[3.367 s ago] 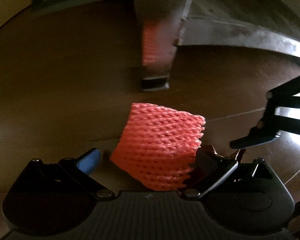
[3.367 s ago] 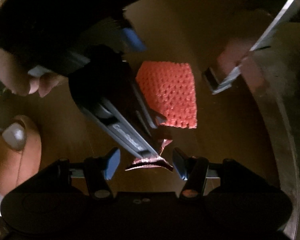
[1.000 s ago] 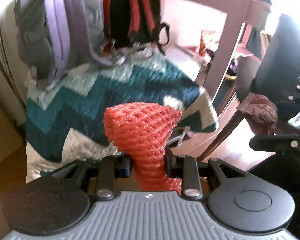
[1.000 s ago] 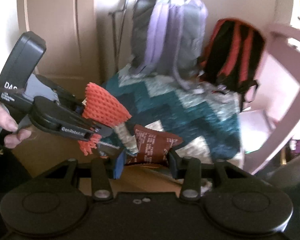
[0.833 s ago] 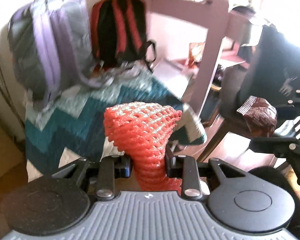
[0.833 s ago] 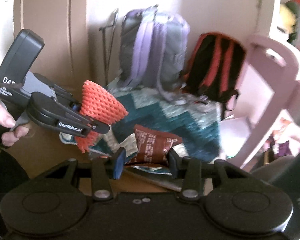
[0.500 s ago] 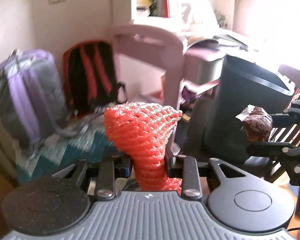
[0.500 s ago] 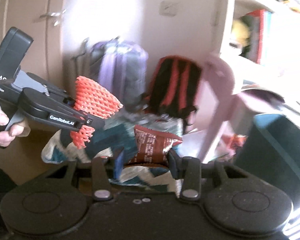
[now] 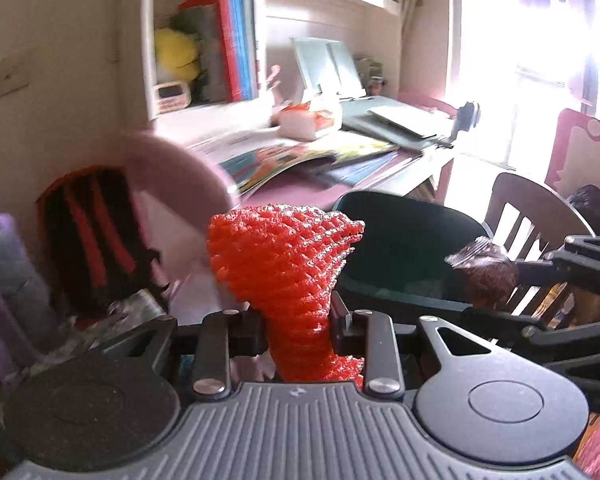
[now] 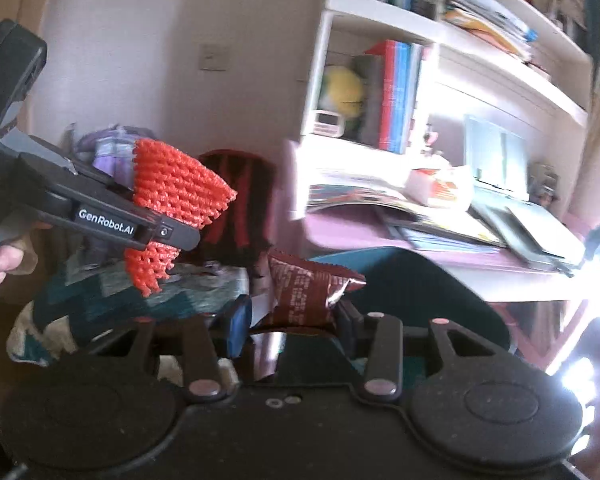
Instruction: Collect trash
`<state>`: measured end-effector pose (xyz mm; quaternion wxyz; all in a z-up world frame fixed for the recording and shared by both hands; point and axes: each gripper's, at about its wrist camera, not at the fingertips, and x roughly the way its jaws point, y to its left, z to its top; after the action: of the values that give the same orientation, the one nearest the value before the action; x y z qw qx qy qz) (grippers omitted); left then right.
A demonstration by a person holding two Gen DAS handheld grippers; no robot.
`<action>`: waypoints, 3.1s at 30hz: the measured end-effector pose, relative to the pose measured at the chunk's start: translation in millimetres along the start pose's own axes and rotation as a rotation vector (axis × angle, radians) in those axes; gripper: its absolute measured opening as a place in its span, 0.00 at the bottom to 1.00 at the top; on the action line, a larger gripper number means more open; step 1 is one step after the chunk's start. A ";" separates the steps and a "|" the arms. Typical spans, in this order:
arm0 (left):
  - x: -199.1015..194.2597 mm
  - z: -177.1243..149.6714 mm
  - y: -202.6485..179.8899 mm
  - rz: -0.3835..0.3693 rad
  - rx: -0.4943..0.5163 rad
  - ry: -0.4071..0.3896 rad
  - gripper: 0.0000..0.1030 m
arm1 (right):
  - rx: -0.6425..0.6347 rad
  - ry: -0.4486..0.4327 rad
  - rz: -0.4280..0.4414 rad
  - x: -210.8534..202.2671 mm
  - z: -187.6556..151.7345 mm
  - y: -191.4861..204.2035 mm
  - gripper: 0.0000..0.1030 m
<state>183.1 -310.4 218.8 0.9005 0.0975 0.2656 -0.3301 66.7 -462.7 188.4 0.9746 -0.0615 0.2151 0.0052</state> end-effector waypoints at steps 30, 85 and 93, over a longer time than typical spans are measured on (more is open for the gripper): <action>183.4 46.1 -105.2 -0.053 0.136 0.237 0.29 | 0.080 0.324 -0.044 85.9 -17.3 -82.6 0.43; 8.8 5.8 -68.6 -0.104 0.033 0.005 0.79 | 0.294 0.038 -0.131 -48.7 -16.2 -63.0 0.55; -17.5 -11.1 -68.6 -0.131 0.027 -0.062 0.79 | 0.314 -0.036 -0.123 -71.2 -19.5 -47.6 0.56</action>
<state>122.9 -349.4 219.0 0.8834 0.0819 0.2390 -0.3946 -4.3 -511.2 206.4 0.9744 0.0785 0.1917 -0.0870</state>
